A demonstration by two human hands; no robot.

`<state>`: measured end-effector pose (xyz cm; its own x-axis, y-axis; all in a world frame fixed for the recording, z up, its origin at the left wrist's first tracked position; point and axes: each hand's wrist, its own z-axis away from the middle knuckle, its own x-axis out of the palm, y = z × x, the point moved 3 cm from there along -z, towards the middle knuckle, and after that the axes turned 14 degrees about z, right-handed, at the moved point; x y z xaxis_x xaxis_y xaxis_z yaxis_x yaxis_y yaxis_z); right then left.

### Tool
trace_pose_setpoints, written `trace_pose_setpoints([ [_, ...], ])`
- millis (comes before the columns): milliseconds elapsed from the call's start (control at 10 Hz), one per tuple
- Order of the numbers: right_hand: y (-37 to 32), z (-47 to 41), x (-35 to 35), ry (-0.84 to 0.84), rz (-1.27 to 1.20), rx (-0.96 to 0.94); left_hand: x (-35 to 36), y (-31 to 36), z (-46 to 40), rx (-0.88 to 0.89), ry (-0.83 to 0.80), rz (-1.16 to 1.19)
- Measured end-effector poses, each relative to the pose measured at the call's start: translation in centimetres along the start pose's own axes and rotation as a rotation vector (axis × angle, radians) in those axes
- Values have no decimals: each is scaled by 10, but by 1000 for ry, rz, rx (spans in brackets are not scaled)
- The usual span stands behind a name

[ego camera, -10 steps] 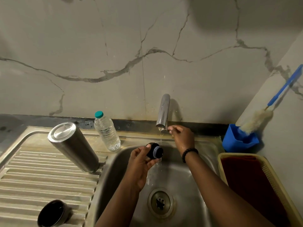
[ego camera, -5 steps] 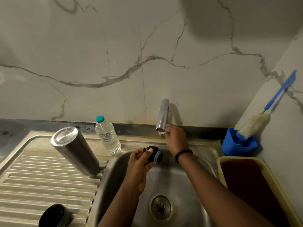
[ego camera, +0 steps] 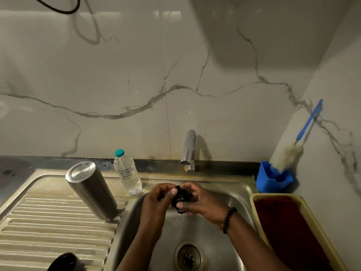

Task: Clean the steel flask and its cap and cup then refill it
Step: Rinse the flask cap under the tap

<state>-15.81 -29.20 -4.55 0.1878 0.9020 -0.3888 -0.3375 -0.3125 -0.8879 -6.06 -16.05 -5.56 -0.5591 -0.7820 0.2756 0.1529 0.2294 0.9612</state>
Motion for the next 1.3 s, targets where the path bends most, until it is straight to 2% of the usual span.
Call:
trace_pose_setpoints([
  [100,-10,7,0,-7,131,-42,-1,7,10,28,10,-74],
  [200,-25,19,-1,-15,286,-102,-2,12,19,-5,-57,-78],
  [300,-40,29,-6,66,388,-94,4,24,29,7,-157,-99],
  [400,-53,39,-9,115,279,-130,8,43,36,65,-119,-88],
  [500,-63,52,-9,55,139,-211,0,46,42,79,29,-123],
  [600,-60,63,-8,-8,-213,-293,-9,38,52,50,42,-100],
  [700,-28,64,10,-39,-685,-275,-25,10,61,-33,-5,-170],
  [800,41,54,56,-76,10,29,-48,-28,70,-133,-32,-366],
  [900,102,51,87,-178,991,277,-63,-49,83,-137,-157,-580],
  [1000,94,42,91,-88,908,264,-73,-56,90,-40,-183,-667],
  [1200,24,17,112,71,361,96,-96,-23,93,253,210,-756],
  [1300,-3,4,136,45,327,14,-122,-2,101,394,385,-840],
])
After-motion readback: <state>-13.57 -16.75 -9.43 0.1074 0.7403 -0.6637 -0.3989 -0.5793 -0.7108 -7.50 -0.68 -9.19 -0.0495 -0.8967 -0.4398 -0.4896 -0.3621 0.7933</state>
